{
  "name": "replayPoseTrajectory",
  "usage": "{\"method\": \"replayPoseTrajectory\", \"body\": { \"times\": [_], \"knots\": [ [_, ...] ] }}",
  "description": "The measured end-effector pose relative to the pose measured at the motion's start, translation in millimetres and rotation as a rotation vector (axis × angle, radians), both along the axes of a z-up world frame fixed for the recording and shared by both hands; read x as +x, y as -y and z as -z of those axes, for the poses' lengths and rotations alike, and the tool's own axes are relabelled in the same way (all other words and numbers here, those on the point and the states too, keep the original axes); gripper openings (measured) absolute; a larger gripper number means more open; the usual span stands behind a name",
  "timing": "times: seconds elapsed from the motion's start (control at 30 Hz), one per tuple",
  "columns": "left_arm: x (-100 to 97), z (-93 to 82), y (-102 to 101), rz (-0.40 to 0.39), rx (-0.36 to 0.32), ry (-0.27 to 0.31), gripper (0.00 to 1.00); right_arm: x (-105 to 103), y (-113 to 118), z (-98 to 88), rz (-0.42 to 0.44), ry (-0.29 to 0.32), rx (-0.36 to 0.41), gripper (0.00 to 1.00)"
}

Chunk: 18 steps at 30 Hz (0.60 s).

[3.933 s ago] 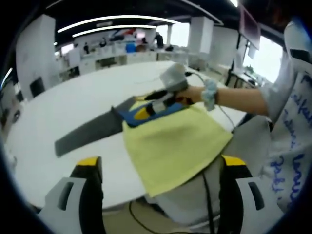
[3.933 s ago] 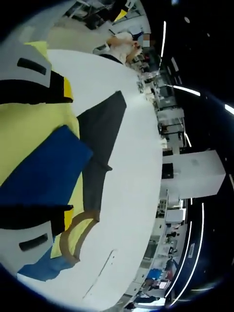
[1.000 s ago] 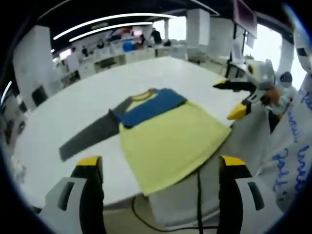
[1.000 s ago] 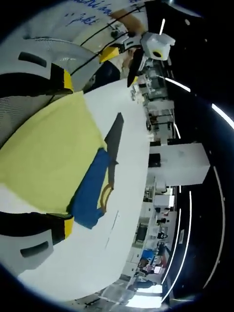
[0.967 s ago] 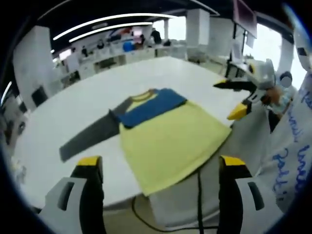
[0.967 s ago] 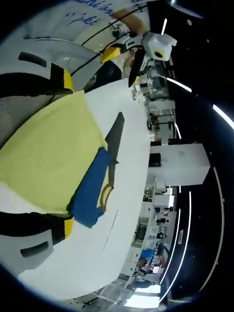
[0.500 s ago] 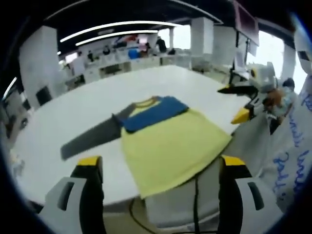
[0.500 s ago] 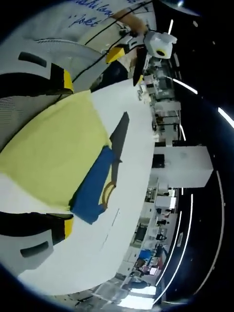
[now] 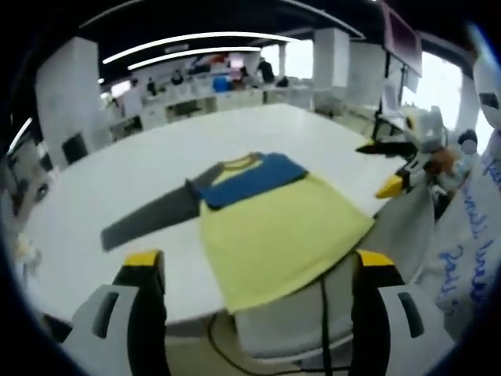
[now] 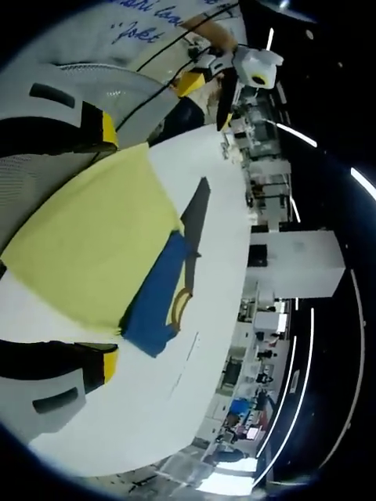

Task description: Fold the garment on the visible template until the final outline fits inside the template.

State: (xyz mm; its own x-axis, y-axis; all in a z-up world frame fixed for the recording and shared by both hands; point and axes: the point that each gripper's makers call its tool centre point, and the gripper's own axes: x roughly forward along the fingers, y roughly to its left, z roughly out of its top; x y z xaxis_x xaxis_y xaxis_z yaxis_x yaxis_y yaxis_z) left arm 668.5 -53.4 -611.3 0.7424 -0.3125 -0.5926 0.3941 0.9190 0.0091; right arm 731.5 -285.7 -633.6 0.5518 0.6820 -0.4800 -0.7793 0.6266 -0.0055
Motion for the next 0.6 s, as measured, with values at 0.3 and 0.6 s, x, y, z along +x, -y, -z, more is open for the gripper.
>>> {"method": "replayPoseTrajectory", "body": {
  "times": [0.3,0.6],
  "knots": [
    [9.5,-2.7,10,0.045,-0.022,-0.001,0.94,-13,9,1.7,0.004,-0.066,0.005,1.0],
    [2.6,-10.6,-17,0.024,-0.031,0.015,0.94,-7,-1,-5.3,0.007,-0.066,-0.007,1.0]
  ]
}}
